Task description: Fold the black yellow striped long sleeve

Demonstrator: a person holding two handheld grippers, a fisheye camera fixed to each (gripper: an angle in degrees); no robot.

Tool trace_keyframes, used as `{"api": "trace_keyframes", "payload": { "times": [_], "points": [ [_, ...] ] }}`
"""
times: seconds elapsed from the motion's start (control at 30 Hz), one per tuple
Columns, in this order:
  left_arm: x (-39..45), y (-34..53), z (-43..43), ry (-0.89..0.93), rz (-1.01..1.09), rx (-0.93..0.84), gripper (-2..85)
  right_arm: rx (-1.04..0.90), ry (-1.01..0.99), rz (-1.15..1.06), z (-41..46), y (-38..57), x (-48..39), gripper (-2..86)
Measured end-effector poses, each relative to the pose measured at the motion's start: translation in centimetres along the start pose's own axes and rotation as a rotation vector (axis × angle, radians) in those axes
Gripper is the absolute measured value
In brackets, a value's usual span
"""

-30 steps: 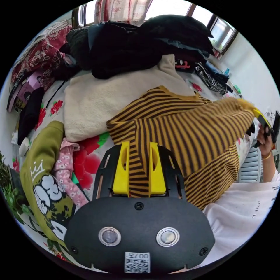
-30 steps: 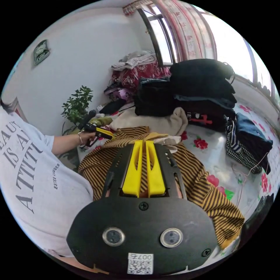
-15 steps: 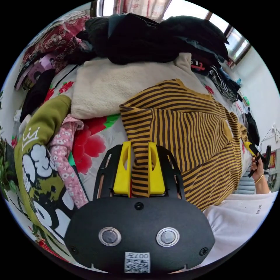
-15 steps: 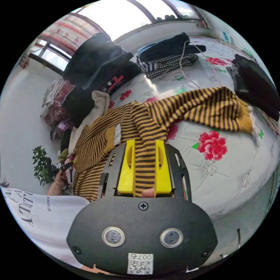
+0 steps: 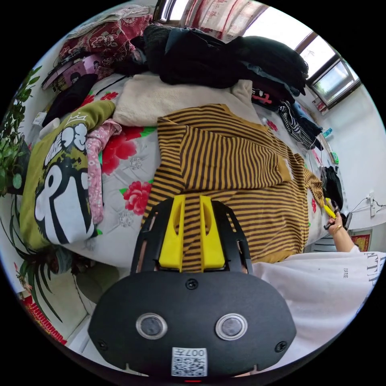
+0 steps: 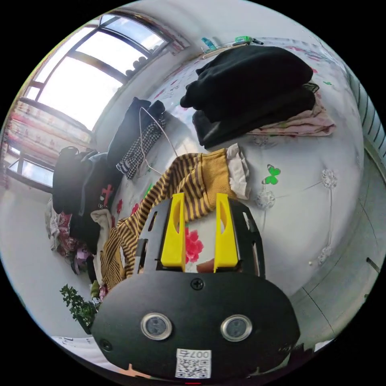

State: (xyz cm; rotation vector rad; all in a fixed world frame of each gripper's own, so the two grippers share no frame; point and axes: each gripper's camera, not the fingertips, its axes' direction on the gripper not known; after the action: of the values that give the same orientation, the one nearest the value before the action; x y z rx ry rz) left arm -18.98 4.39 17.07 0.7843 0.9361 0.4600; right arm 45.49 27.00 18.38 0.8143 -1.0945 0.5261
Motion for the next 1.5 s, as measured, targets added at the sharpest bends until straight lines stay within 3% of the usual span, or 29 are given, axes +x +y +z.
{"api": "trace_keyframes", "payload": {
  "times": [0.17, 0.33, 0.43, 0.63, 0.77, 0.97, 1.03, 1.1, 1.13, 1.2, 1.27, 1.4, 1.5],
  "points": [
    [2.4, 3.1, -0.5, -0.044, -0.009, -0.034, 5.7, -0.049, -0.193, -0.04, 2.7, -1.5, -2.5, 8.7],
    [3.4, 5.7, -0.9, -0.048, -0.052, -0.053, 5.4, -0.065, -0.119, 0.066, 5.4, -3.9, -3.4, 7.7],
    [3.4, 7.4, -1.6, -0.072, -0.081, -0.054, 5.2, -0.043, -0.182, 0.164, 5.9, -5.1, -2.8, 4.5],
    [1.6, 10.8, -3.0, -0.078, -0.176, -0.03, 4.8, 0.109, -0.249, 0.128, 0.8, -6.1, -5.2, 0.3],
    [-0.2, 11.5, -2.8, -0.051, -0.193, -0.016, 4.7, 0.061, -0.235, 0.028, -1.0, -6.2, -9.2, -0.1],
    [-2.8, 11.9, -2.7, -0.017, -0.194, 0.003, 4.8, 0.15, -0.36, 0.123, -1.9, -3.0, -12.9, -0.1],
    [-3.4, 11.8, -2.8, -0.037, -0.163, 0.003, 4.8, 0.173, -0.342, -0.066, -2.9, -2.2, -18.3, -0.1],
    [-3.6, 11.7, -2.7, -0.045, -0.136, -0.001, 4.8, 0.132, -0.252, -0.56, -3.6, 1.6, -30.3, -0.1],
    [-3.8, 11.6, -2.7, -0.046, -0.12, -0.001, 4.8, 0.123, -0.213, -0.698, -3.5, 3.5, -33.4, -0.1],
    [-4.0, 11.3, -2.7, -0.042, -0.103, 0.008, 4.8, 0.075, -0.106, -1.189, -1.8, 13.6, -43.2, -0.1],
    [-4.2, 11.2, -2.8, -0.021, -0.095, 0.025, 4.9, -0.017, -0.105, -1.436, 0.8, 21.5, -47.1, 0.1],
    [-5.2, 11.2, -2.7, 0.024, -0.071, 0.043, 4.9, -0.38, -0.06, -1.556, 10.1, 34.4, -49.1, 0.9],
    [-6.0, 11.1, -2.2, 0.041, -0.04, 0.028, 5.2, -0.567, -0.005, -1.553, 13.5, 38.5, -49.0, 1.6]
  ]
}}
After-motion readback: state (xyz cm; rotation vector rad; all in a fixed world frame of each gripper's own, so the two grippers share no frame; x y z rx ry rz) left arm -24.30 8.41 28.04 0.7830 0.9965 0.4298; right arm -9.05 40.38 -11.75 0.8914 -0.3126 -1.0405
